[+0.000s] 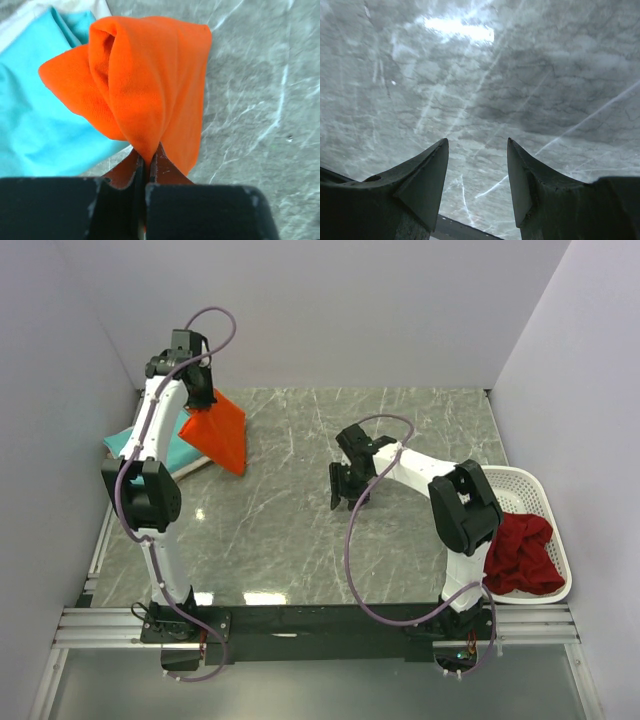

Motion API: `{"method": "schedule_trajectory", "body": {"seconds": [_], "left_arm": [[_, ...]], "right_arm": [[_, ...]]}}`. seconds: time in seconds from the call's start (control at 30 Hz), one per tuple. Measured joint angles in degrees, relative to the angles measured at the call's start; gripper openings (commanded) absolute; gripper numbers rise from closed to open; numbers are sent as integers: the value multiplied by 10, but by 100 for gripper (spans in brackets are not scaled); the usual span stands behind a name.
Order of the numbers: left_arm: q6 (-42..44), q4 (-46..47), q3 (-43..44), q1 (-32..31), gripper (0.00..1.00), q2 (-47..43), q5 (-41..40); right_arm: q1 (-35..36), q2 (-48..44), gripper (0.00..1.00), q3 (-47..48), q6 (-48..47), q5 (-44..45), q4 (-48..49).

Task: Fold and stack the t-shirts
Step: Neatly place the folded tshirt to the corner

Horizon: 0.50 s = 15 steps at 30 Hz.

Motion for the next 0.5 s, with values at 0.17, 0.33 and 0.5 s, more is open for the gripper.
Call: {"method": "schedule_trajectory", "body": {"seconds": [0.17,0.33,0.5], "left_arm": [[1,-22,63,27,0,7,38],[0,-28,98,72,0,6,76],[-2,-22,82,113,0,-3,111]], "right_arm": [[0,-6,57,-21,0,-1,5],[0,-10,57,-36,0,-4,13],[0,-16,57,-47,1,-12,18]]}}
